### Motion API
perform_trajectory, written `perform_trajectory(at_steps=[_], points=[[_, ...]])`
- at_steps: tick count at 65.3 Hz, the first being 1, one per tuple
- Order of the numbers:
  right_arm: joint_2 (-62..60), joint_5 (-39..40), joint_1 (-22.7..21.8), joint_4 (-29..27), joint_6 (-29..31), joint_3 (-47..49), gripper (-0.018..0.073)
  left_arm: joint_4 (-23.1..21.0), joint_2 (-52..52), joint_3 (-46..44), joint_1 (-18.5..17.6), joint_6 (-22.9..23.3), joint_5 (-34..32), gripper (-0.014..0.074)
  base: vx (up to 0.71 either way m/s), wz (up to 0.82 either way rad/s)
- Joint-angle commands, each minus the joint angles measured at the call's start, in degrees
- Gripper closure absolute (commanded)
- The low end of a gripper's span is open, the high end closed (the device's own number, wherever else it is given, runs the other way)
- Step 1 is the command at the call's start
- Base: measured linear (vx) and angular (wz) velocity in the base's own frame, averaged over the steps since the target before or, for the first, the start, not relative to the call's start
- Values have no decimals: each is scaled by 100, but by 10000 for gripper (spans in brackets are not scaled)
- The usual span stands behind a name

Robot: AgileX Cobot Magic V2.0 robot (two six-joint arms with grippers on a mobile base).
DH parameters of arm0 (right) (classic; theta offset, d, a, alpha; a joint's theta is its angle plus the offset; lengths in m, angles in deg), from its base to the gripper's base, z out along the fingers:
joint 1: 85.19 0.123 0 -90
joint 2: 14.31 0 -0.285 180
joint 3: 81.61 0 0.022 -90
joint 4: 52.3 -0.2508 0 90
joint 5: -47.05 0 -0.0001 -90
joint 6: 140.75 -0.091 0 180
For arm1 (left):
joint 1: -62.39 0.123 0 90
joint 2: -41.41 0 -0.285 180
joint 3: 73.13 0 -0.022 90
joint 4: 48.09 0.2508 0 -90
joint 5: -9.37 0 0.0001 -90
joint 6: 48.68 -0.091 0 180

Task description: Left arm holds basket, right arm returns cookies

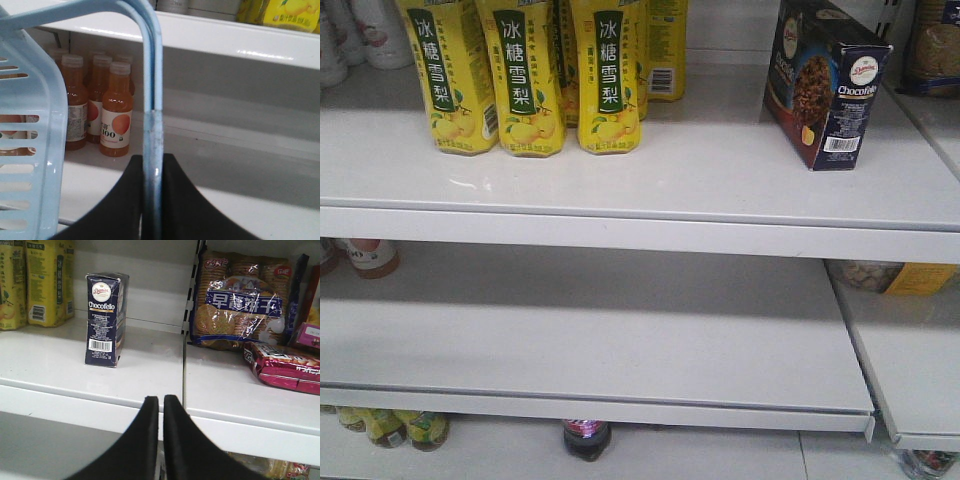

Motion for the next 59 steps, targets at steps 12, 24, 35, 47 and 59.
perform_trajectory(at_steps=[12,24,35,47,59], points=[[69,407,-46,27,11,142,566,652,101,-69,7,-150,-461,599,0,0],[69,407,-46,27,11,142,566,646,101,-69,-12,-272,-420,599,0,0],[69,407,-46,27,11,142,566,606,101,-75,-12,-259,-414,599,0,0],[69,407,-46,27,11,142,566,606,101,-75,-12,-259,-414,599,0,0],[69,407,-46,27,11,142,566,606,101,-81,-12,-259,-414,599,0,0]])
